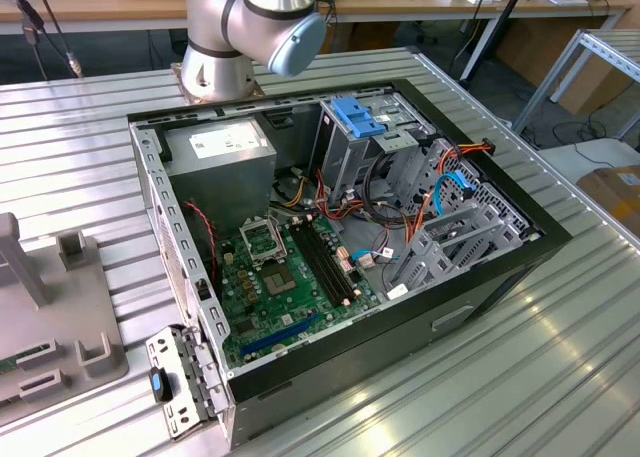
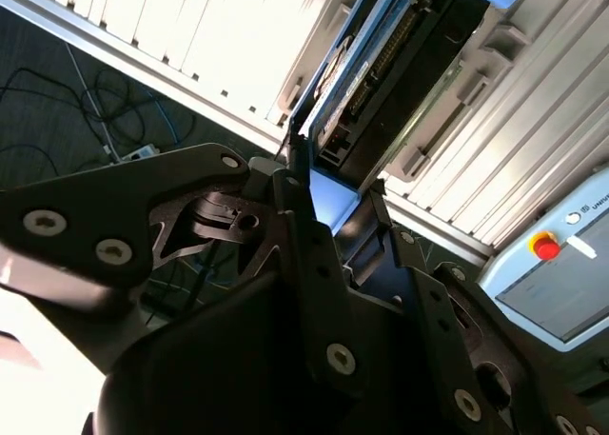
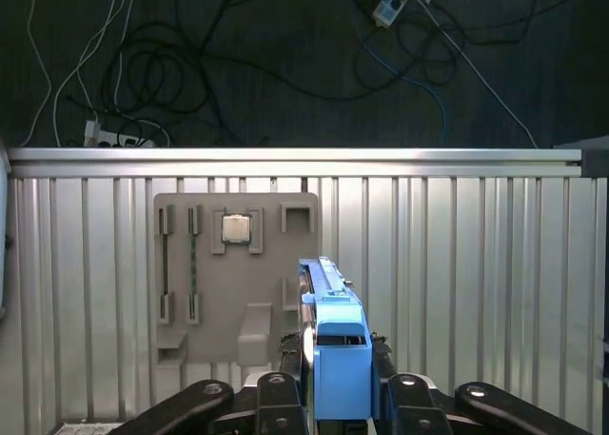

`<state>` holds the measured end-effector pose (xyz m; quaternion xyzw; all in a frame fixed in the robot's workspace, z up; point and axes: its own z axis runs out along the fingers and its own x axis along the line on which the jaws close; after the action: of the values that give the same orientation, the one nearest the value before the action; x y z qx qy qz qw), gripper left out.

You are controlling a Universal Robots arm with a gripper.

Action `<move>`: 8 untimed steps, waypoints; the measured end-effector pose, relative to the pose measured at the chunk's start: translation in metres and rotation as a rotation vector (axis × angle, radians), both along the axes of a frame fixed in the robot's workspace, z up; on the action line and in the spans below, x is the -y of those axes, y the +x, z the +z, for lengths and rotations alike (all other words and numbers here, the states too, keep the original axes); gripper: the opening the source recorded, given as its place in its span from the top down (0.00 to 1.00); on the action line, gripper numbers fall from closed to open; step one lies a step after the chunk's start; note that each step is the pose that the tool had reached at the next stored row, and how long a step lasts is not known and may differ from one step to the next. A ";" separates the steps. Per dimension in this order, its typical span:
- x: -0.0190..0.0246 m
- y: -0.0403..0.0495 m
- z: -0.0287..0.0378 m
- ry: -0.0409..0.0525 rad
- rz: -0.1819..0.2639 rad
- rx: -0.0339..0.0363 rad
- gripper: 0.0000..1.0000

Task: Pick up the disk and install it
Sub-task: 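Pick up the disk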

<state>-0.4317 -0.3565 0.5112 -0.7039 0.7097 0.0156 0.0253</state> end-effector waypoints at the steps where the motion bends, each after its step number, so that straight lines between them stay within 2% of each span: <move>1: -0.0001 0.0054 0.0000 0.0000 0.000 0.0000 0.64; 4: -0.0001 0.0140 0.0000 0.0000 0.000 0.0000 0.64; 8: -0.0001 0.0182 0.0000 0.0000 0.000 0.0001 0.64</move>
<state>-0.4136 -0.3563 0.5112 -0.7039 0.7097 0.0156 0.0254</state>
